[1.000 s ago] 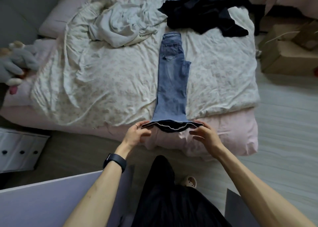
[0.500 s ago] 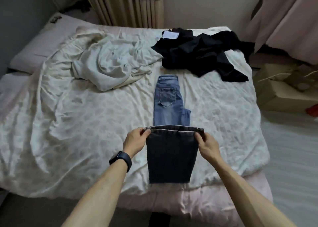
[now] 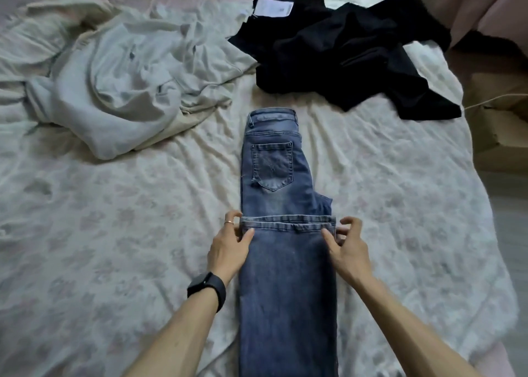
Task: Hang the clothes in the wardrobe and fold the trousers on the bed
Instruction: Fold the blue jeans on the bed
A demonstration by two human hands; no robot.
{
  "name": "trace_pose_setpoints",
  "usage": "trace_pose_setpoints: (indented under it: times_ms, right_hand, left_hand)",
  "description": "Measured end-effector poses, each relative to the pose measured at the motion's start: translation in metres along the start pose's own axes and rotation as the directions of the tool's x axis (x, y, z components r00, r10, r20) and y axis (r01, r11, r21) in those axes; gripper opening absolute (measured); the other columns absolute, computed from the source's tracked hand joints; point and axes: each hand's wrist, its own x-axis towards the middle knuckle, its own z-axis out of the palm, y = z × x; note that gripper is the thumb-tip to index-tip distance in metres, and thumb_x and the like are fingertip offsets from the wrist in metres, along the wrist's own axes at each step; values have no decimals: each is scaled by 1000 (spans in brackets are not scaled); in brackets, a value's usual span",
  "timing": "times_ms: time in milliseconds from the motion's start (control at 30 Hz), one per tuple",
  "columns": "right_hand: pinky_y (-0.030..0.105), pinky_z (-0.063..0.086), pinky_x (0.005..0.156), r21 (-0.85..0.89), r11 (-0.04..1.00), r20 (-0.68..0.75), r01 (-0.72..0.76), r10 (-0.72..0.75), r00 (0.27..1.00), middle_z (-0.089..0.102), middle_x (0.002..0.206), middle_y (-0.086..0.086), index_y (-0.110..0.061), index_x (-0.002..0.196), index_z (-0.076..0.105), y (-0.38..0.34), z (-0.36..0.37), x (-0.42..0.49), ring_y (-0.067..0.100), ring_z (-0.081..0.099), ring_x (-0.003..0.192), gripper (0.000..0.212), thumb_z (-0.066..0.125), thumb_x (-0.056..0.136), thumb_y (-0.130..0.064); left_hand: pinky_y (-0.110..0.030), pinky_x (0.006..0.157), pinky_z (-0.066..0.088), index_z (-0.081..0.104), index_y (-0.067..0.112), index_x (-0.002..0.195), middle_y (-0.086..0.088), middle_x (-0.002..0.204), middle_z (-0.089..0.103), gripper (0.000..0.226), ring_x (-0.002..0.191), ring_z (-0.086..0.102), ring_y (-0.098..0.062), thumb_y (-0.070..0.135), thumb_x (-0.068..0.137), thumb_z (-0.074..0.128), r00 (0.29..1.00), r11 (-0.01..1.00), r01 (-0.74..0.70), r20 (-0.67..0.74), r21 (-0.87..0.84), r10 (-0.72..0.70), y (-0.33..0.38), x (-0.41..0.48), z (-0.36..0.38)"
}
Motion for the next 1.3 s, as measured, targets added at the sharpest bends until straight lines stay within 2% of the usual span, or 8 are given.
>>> trace_pose_setpoints:
  times_ms: [133,267,433,667,833,1000,1133,1300]
  right_hand:
    - [31,38,71,-97,995,-35,31,-34,999,59,92,-1,-20,101,55,23,23,4,20,56,84,22,71,91,-33]
    - [29,35,75,-137,990,-48,11,-18,999,62,104,5,-18,103,64,22,31,14,24,58,95,19,62,97,-36]
    - [34,47,71,-55,994,-106,-93,87,991,73,94,-5,-31,98,62,14,30,26,21,67,92,19,58,97,-49]
    - [36,45,69,-236,968,-42,-85,77,996,72,94,-1,-27,99,59,19,30,39,29,65,89,29,48,100,-54]
    - [32,46,66,-15,997,-110,80,-81,991,67,82,-13,-27,96,62,9,23,38,6,64,72,10,61,99,-36]
    - [15,41,65,30,985,-106,170,-166,980,68,98,0,-22,101,65,-38,14,89,4,61,74,7,60,100,-27]
    - [36,49,86,38,982,-126,185,-179,976,70,107,4,-12,115,62,-90,8,151,24,65,97,18,54,101,-18]
    - [33,50,87,51,976,-225,211,-195,955,66,92,-5,-17,106,61,-139,16,224,21,66,94,10,57,98,-20]
  left_hand:
    - [-39,90,53,47,39,127,8,118,63,41,104,63,-16,41,91,67,1000,1000,22,17,7,-22,-19,9,22]
    - [-28,79,52,59,39,95,10,97,65,9,89,63,-13,37,92,68,996,997,74,-55,-17,-75,-25,12,30]
    - [-1,59,36,56,39,78,24,77,61,19,74,53,11,37,89,72,975,978,188,-104,-90,-197,-14,34,24]
    - [-18,58,36,57,31,80,14,81,64,18,76,57,0,42,86,70,965,972,235,-117,-21,-236,-18,42,36]
    - [-8,58,35,58,35,76,11,78,64,19,72,58,0,39,87,72,974,995,84,-205,-56,-94,-8,44,31]
    - [-8,59,37,56,36,75,14,74,64,21,71,57,3,37,88,73,970,996,1,-241,-92,-23,32,91,-3]
    - [-7,55,35,56,34,75,19,73,61,21,68,55,4,41,88,71,961,995,-42,-275,-85,17,75,151,-29]
    - [-26,69,39,63,32,89,12,91,69,15,89,62,-15,46,89,67,953,994,-105,-288,-24,94,110,230,-50]
